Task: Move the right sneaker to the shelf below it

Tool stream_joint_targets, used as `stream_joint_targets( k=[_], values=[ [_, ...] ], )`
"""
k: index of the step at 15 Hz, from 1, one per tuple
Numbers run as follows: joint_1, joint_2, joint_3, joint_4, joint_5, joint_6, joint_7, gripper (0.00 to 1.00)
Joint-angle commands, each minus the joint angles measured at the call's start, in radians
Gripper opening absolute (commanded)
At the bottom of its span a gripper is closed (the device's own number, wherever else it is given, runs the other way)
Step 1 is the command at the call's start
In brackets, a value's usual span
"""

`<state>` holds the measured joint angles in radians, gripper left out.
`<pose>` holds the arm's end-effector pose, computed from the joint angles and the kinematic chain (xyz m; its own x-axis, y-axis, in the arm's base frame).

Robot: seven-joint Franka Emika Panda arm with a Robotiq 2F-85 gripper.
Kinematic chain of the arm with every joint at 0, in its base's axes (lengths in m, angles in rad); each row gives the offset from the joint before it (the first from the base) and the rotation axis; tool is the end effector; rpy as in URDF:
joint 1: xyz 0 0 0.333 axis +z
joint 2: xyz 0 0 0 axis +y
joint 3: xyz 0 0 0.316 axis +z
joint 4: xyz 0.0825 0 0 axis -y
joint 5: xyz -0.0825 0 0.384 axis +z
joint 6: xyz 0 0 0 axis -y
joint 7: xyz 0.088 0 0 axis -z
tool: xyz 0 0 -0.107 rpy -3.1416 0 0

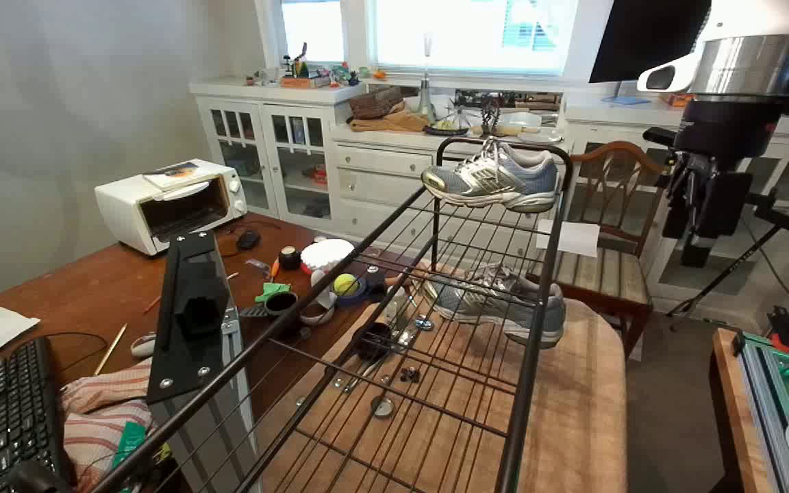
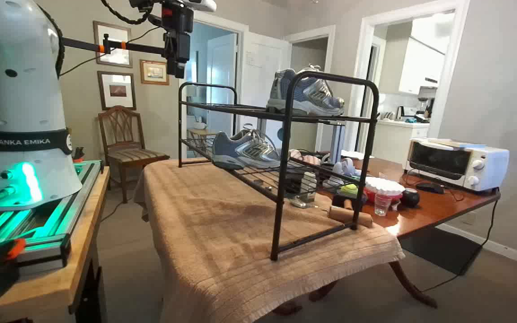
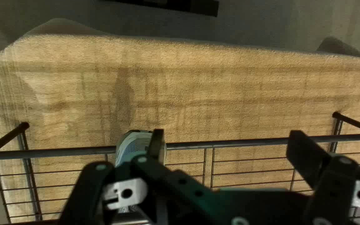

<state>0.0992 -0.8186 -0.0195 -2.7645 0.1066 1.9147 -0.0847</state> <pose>0.2963 0.0316 0.4360 0.9907 0.1342 -0.0239 0.1306 -0.9847 -0.1156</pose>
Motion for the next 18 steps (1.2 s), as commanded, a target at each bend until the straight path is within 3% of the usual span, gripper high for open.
stream_joint_targets(
  k=[1,6,7,12,18],
  values=[
    [-0.007,0.002,0.006,-0.005,0.004,-0.003,-0.005,1.00],
    [-0.007,0.008,0.006,-0.017,0.004,-0.003,-0.005,1.00],
    [-0.049,0.017,0.027,-0.014,0.011,0.056,0.091,1.00],
    [-0.187,0.095,-0.054,0.079,-0.019,0.179,0.145,1.00],
    [-0.335,0.234,-0.069,0.167,-0.027,0.418,0.282,1.00]
  ],
)
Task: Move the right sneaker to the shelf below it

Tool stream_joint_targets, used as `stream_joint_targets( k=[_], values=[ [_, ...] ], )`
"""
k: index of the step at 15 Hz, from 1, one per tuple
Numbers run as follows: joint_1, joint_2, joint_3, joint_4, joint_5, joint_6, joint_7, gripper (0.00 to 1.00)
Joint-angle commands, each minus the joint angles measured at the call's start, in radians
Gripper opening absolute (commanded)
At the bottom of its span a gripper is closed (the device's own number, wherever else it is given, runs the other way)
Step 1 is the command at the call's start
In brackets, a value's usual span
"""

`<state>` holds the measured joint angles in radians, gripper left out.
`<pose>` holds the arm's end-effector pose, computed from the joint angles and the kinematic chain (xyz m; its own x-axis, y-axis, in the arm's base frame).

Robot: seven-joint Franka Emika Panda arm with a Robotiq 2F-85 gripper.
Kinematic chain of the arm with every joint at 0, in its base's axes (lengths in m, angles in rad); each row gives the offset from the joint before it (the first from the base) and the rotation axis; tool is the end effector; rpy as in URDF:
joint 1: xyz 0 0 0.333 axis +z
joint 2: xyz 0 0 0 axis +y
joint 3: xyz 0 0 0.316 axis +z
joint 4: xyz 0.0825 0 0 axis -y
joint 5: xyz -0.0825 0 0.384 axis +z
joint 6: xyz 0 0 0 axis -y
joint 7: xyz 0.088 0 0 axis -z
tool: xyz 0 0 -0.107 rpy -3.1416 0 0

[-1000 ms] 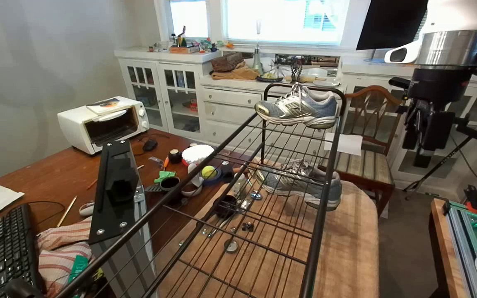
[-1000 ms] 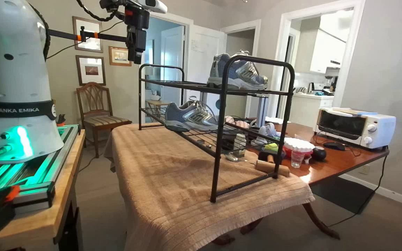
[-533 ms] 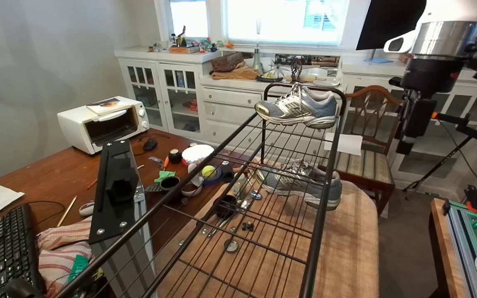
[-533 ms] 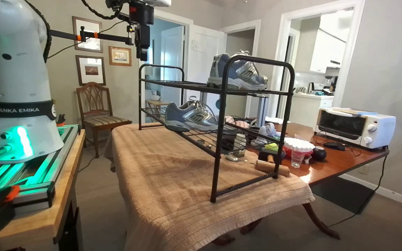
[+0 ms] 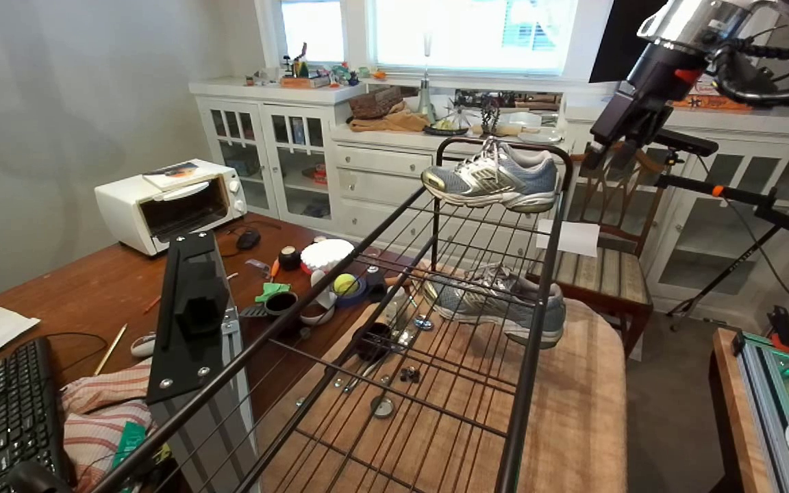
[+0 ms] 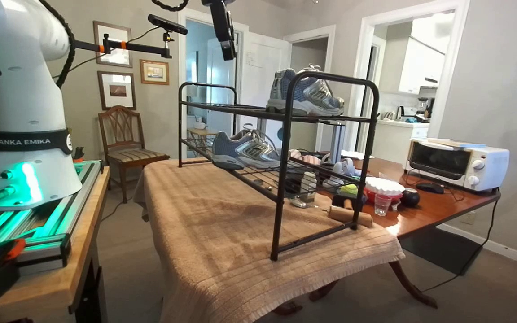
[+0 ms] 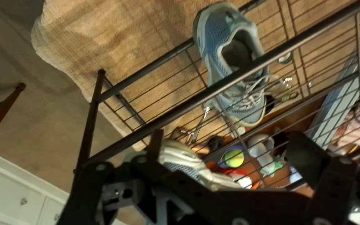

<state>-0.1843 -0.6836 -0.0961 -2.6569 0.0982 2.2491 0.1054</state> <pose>0.3505 -0.0990 0.4758 0.8741 -0.4189 0.2459 -0.3843 -0.9060 -0.1771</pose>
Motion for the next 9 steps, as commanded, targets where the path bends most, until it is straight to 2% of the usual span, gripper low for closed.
stream_joint_targets(
  k=[1,5,9],
  values=[
    [-0.072,0.130,0.011,0.078,-0.021,0.116,0.126,1.00],
    [-0.154,0.241,0.047,0.154,-0.053,0.190,0.312,1.00],
    [-0.190,0.315,0.081,0.215,-0.112,0.154,0.487,1.00]
  ],
)
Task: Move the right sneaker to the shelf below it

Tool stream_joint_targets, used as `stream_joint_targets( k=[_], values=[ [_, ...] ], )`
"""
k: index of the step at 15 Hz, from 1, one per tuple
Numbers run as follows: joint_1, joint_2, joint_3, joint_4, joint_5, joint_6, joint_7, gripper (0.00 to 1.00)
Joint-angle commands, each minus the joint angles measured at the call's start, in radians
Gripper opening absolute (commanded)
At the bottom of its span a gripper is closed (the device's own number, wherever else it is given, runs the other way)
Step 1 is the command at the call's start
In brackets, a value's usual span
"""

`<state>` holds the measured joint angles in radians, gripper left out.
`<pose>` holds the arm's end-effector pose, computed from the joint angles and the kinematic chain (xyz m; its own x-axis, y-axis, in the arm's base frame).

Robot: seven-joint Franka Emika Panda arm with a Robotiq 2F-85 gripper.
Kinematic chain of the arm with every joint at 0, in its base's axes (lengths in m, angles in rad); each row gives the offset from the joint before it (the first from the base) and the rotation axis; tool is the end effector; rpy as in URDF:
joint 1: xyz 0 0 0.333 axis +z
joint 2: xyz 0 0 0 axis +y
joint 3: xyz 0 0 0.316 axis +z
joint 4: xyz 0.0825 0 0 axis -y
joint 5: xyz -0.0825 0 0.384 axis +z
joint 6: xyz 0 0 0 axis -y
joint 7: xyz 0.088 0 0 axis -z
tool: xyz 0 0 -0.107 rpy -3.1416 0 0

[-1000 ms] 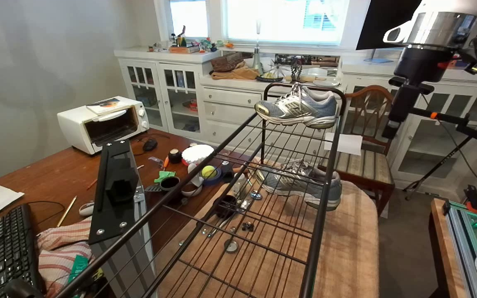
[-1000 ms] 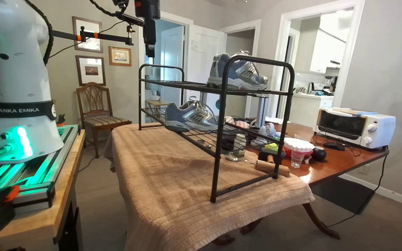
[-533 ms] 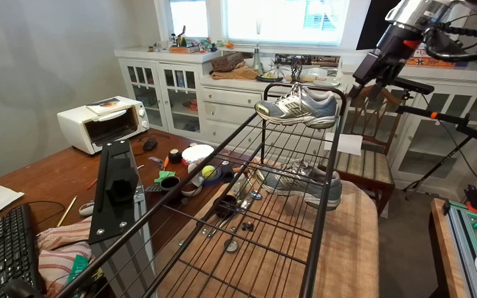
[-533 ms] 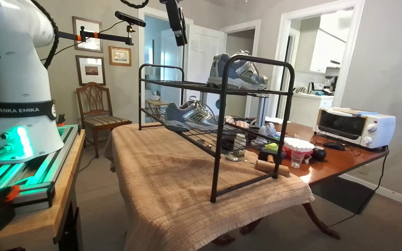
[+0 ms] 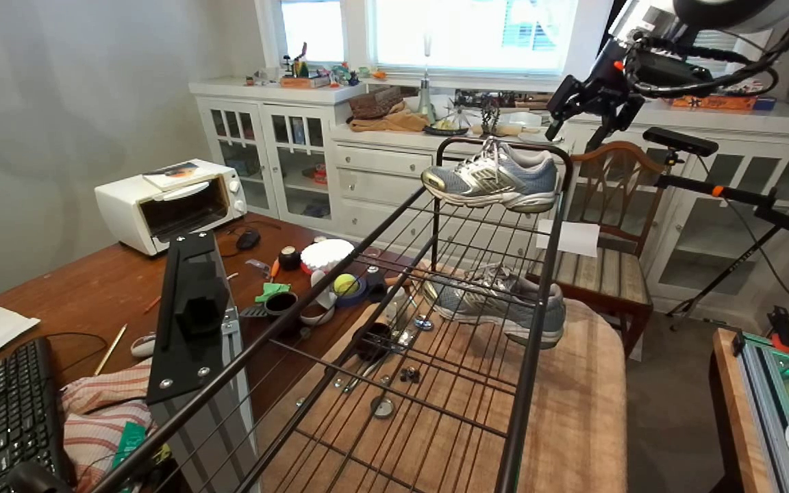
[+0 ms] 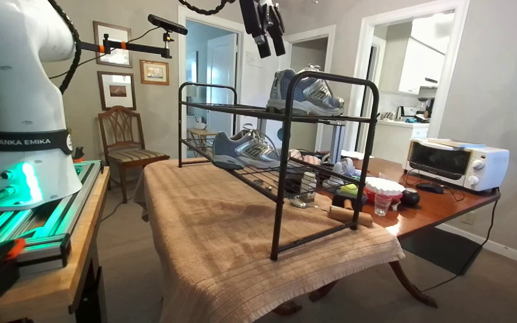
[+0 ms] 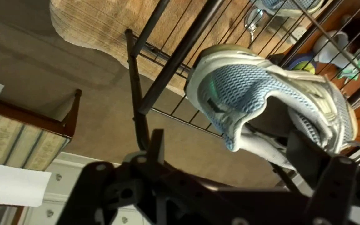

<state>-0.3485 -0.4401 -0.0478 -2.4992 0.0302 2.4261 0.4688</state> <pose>0.4041 -0.1700 0.4782 0.5812 -0.7574 0.2978 -0.7365 -0.6451 -0.2035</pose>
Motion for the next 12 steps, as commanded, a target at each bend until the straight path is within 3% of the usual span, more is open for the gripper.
stream_joint_targets(
  k=[1,12],
  values=[
    [-0.024,0.086,0.037,0.065,-0.054,-0.023,0.155,1.00],
    [0.038,0.174,0.010,0.084,-0.045,-0.031,0.276,1.00]
  ],
)
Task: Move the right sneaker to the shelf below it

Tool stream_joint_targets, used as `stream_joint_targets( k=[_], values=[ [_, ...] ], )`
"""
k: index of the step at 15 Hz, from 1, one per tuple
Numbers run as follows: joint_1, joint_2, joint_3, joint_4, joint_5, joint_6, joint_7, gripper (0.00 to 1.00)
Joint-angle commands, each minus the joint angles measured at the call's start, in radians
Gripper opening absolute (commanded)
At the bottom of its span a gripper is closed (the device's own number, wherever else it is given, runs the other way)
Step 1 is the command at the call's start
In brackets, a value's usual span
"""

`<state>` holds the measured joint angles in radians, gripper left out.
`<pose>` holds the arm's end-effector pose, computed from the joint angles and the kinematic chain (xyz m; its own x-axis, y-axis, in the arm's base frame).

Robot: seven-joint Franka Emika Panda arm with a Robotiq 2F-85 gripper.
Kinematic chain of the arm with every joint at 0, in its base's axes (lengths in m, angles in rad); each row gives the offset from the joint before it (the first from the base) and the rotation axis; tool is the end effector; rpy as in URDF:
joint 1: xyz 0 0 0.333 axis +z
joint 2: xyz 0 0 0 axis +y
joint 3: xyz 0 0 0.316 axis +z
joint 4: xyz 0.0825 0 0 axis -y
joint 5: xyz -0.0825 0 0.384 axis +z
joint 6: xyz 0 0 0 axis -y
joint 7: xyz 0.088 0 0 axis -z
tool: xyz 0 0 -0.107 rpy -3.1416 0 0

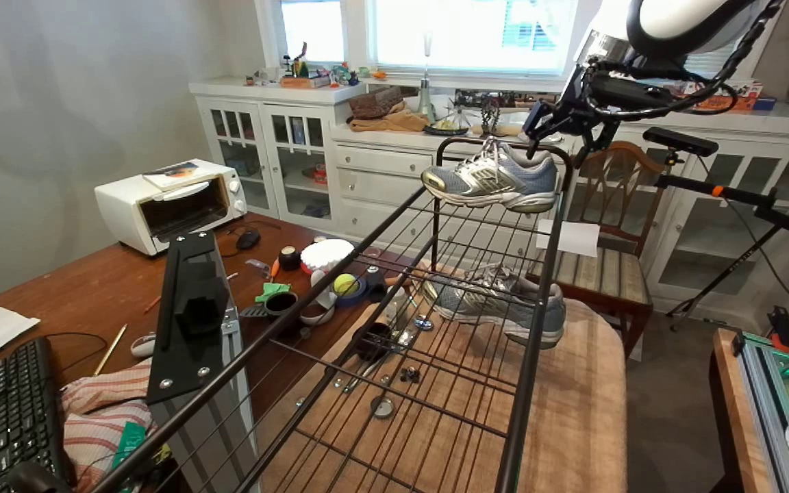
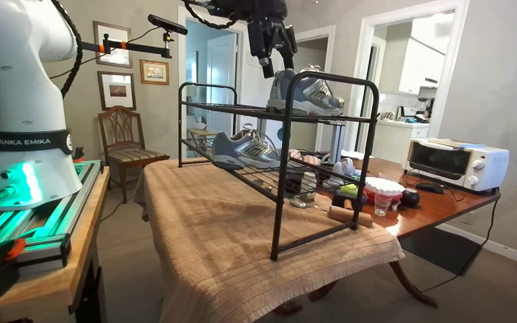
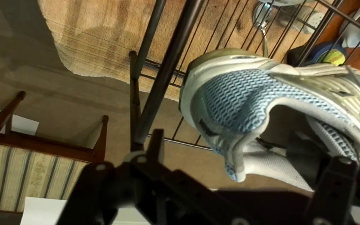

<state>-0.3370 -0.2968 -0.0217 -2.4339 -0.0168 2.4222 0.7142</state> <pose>0.4394 -0.1651 0.4449 0.4582 -0.8618 0.2176 -0.8494 -0.4967 -0.1782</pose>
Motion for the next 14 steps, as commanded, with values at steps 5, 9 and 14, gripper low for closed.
stream_joint_targets(
  k=[5,9,14],
  values=[
    [0.042,0.060,-0.022,0.018,-0.003,-0.018,0.050,1.00],
    [0.051,0.070,-0.032,0.021,0.000,-0.019,0.054,0.58],
    [0.066,0.071,-0.057,0.015,0.019,0.008,0.004,0.21]
  ],
)
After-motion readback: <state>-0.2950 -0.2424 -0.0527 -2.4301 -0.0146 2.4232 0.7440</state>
